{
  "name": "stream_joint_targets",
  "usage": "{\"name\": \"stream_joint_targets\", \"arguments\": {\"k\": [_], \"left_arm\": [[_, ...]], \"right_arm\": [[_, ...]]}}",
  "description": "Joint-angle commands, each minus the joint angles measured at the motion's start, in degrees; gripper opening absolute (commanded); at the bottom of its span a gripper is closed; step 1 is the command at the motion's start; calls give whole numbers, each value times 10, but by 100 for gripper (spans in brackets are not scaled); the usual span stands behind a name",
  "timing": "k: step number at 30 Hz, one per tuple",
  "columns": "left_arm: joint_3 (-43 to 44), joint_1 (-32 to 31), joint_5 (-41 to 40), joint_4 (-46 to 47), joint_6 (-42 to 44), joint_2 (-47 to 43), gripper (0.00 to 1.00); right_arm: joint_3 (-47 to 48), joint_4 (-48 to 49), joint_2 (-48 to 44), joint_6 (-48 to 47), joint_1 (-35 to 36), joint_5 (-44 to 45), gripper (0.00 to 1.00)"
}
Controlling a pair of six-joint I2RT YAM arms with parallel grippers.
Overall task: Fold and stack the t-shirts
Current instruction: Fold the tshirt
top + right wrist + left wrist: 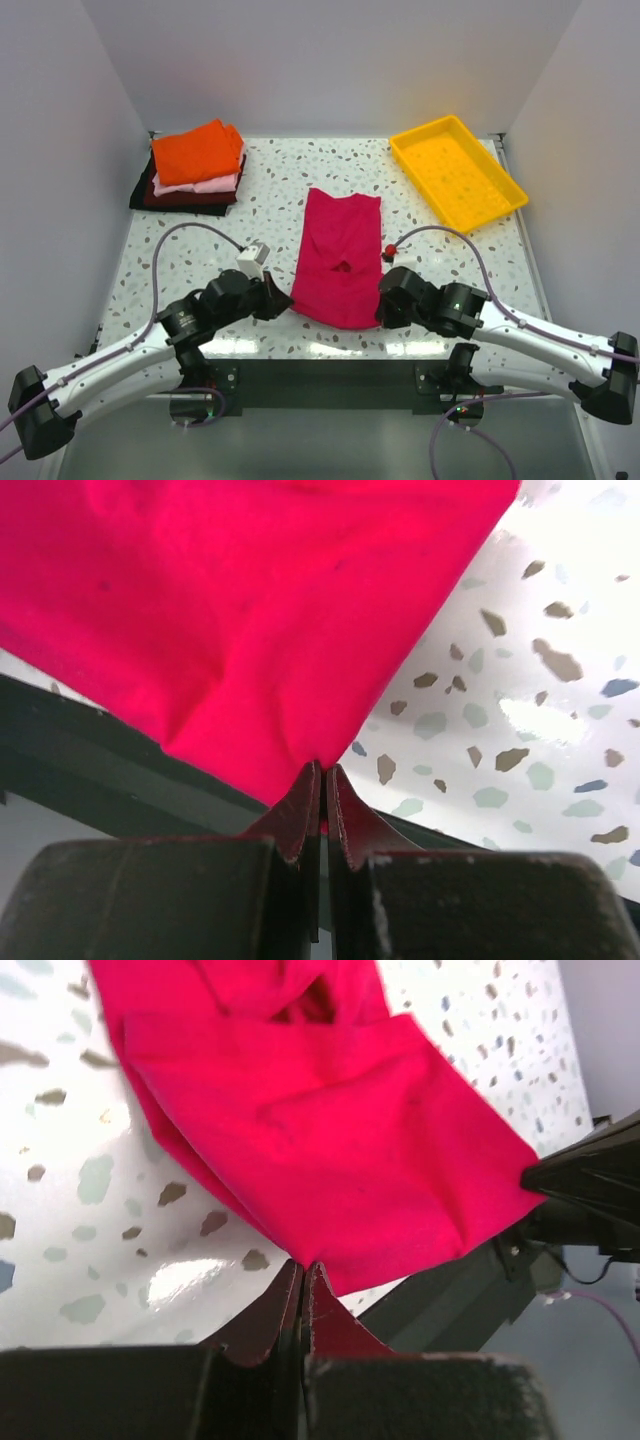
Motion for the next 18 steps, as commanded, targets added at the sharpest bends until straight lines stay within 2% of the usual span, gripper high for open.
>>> {"name": "stream_joint_targets", "arguments": {"k": [1,7,14,18], "left_arm": [[71,-5,-15,30,25,22,0],[147,-3,-53,50,61,119,0],[215,4,-94,64,99,180,0],[229,45,-64,82,109,211,0]], "right_arm": [[54,-36,-5,-9,4,79,0],[126,-31,43,-57,-12,176,0],[164,46,90,-150,-138,125,0],[186,68,126,-174,-172,111,0]]}}
